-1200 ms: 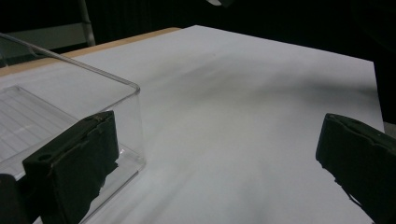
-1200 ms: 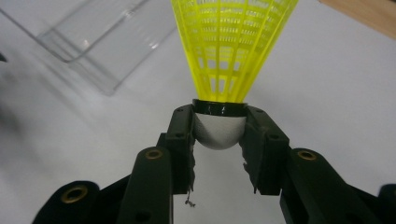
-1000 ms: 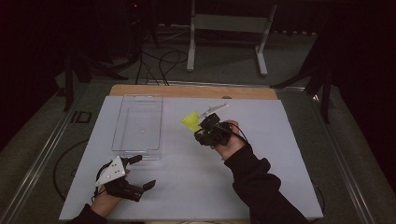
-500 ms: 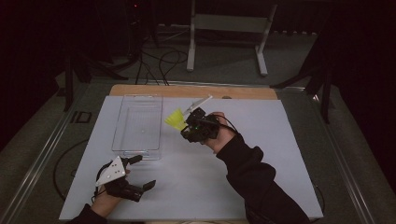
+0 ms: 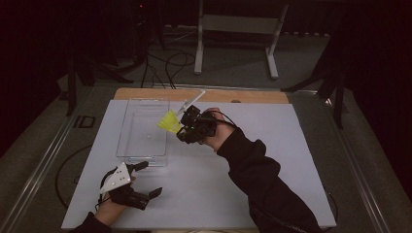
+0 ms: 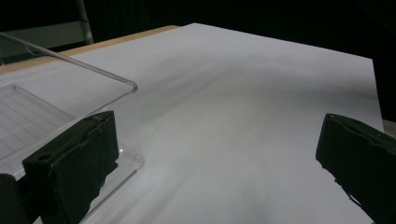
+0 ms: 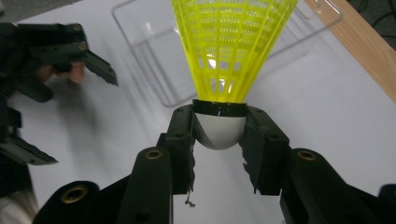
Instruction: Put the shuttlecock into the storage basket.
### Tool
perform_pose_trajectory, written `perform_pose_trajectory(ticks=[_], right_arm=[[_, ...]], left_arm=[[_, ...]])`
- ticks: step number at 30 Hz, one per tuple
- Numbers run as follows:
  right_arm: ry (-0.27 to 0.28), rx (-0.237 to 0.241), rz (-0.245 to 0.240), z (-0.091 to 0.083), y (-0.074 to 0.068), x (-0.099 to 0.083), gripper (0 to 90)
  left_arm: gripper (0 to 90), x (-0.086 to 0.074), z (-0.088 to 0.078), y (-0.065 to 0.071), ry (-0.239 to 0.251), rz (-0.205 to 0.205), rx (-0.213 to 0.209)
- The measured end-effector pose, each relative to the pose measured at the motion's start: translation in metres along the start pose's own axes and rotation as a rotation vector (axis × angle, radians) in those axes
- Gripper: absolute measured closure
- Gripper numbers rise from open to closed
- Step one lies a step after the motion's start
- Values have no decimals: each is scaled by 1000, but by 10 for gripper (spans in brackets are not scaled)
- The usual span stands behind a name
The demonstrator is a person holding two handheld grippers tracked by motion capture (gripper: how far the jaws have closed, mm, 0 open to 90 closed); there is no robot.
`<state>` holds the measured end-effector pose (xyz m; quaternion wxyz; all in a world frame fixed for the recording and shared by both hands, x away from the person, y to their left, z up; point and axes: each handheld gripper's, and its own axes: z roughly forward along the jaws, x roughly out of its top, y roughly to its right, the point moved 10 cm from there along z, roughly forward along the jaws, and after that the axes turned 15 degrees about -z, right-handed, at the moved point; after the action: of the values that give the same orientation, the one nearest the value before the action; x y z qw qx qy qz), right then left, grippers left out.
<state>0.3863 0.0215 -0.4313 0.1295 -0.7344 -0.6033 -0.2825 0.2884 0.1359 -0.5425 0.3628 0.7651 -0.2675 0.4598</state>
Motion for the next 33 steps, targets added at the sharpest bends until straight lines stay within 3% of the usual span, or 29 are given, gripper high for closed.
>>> perform_pose_trajectory(ticks=[12, 27, 33], right_arm=[[-13, 65, -29, 22, -8, 32, 656], [-47, 125, -19, 58, -11, 39, 655], [-92, 146, -17, 73, -11, 34, 655]], left_arm=[[0, 0, 0, 0, 0, 0, -1], [0, -1, 1, 0, -9, 2, -6], [0, -1, 1, 1, -11, 3, -9]])
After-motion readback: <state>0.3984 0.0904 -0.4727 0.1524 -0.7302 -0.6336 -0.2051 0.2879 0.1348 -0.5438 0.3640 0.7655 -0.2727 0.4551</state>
